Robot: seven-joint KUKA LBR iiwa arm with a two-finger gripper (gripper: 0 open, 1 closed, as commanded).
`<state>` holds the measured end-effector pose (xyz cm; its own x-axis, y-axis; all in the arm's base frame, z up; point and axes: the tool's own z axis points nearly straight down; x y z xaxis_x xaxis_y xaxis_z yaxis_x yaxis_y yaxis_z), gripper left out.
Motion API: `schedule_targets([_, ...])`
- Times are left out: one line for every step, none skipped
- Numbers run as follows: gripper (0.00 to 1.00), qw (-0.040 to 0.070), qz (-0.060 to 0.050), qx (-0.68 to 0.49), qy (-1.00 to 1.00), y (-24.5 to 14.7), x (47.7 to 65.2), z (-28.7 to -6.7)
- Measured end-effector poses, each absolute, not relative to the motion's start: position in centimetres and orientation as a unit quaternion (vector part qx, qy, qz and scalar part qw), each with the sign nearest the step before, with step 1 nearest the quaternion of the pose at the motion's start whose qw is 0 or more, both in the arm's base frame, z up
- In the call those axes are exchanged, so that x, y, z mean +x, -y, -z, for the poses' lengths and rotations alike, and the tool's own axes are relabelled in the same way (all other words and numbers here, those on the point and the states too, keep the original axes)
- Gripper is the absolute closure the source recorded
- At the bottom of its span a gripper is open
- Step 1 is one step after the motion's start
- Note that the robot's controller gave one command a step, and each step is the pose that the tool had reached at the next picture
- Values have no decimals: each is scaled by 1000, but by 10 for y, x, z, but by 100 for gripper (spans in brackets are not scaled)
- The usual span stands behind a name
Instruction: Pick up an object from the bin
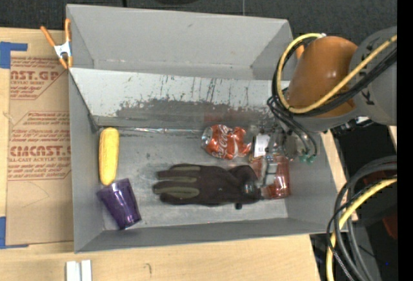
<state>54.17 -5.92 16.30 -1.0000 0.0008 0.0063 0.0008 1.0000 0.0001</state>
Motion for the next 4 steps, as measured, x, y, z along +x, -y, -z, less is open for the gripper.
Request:
schedule_targets([0, -1, 0, 0, 1000, 59, 543, -168])
schedule_targets([0, -4, -1, 23, 1000, 47, 527, -125])
schedule_targets([100, 0, 0, 13, 1000, 17, 499, -70])
schedule_targets([100, 0, 0, 13, 1000, 17, 499, -70])
